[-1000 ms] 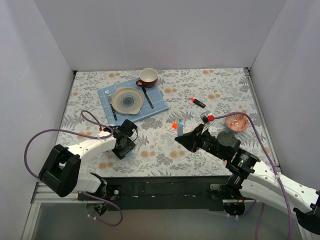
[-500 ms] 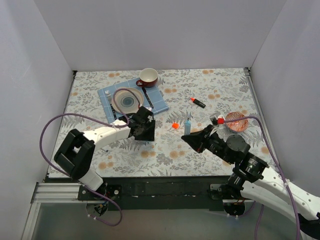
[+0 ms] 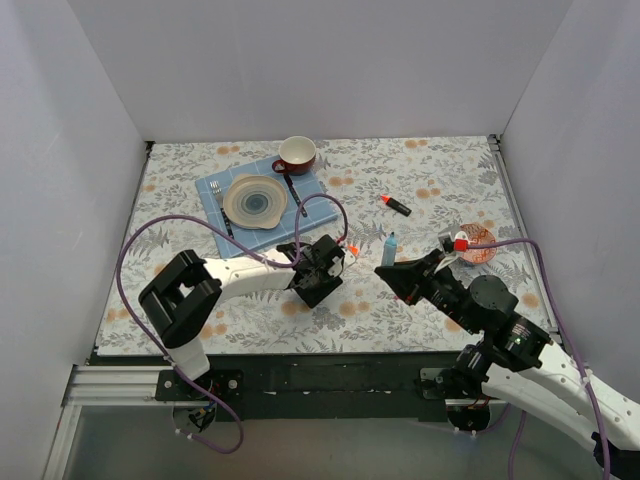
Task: Insert the pens into the pen caps
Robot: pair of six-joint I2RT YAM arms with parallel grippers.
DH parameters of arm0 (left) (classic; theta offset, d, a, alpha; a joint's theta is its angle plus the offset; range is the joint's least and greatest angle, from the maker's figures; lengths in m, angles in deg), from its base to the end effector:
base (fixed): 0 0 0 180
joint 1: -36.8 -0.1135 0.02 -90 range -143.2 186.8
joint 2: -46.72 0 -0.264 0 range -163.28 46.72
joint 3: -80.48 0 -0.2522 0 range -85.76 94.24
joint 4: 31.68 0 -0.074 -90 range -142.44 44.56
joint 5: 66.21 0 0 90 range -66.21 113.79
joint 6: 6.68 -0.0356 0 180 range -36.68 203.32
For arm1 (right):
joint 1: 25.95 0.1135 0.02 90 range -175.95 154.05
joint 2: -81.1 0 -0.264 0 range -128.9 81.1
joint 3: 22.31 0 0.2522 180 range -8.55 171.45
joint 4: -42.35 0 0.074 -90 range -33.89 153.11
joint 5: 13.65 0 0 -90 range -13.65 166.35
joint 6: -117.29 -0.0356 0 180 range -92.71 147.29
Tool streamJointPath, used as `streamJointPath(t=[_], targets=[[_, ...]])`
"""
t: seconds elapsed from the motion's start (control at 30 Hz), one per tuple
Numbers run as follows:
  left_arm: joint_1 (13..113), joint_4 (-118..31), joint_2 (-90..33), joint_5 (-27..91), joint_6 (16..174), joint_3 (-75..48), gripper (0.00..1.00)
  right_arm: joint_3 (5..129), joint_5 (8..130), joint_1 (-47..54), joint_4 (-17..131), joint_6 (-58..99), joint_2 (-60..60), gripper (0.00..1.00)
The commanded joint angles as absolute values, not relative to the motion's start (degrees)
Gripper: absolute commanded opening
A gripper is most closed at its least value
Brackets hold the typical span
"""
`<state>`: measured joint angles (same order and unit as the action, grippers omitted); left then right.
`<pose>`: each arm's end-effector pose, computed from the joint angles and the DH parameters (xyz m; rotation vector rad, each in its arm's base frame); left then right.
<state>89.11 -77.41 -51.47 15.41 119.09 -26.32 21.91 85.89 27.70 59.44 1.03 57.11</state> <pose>0.2011 -0.2518 0.1652 0.3674 2.7694 -0.1827 0.0785 0.0967 0.3140 -0.2408 1.5817 0.9792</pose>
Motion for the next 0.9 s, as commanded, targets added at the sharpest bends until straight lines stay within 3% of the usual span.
streamJointPath(t=[0.0, 0.03, 0.07, 0.1, 0.4, 0.57, 0.7, 0.8, 0.87], targets=[[89.09, -83.06, -55.06, 10.70, 115.40, -26.79, 0.24, 24.85, 87.78, 27.67, 59.63, 2.24, 58.07, 0.01], [89.09, -83.32, -55.23, 10.52, 115.92, -26.52, 0.48, 24.33, 88.04, 27.75, 59.45, 2.15, 58.16, 0.01], [89.09, -83.67, -55.32, 10.52, 116.19, -25.82, 0.60, 24.06, 88.48, 27.76, 59.10, 1.89, 58.60, 0.01], [89.09, -83.85, -55.32, 10.60, 116.37, -25.56, 0.66, 23.89, 88.66, 27.76, 58.84, 1.89, 58.69, 0.01], [88.65, -81.48, -51.37, -2.05, 124.78, -22.57, 0.67, 24.76, 88.83, 27.75, 58.84, 2.07, 57.64, 0.01], [80.23, -89.90, -50.49, 7.58, 138.14, -12.21, 0.70, 24.32, 89.45, 27.76, 58.57, 2.07, 57.72, 0.01], [76.79, -88.16, -47.16, 10.70, 142.47, -11.31, 0.79, 24.15, 89.27, 27.75, 58.40, 2.07, 57.64, 0.01], [76.70, -85.26, -42.94, 8.15, 148.16, -13.07, 0.98, 24.06, 89.36, 27.67, 58.48, 2.07, 57.64, 0.01], [76.26, -83.34, -40.74, 8.06, 153.96, -14.47, 0.98, 23.71, 89.54, 27.76, 58.40, 1.98, 57.81, 0.01]])
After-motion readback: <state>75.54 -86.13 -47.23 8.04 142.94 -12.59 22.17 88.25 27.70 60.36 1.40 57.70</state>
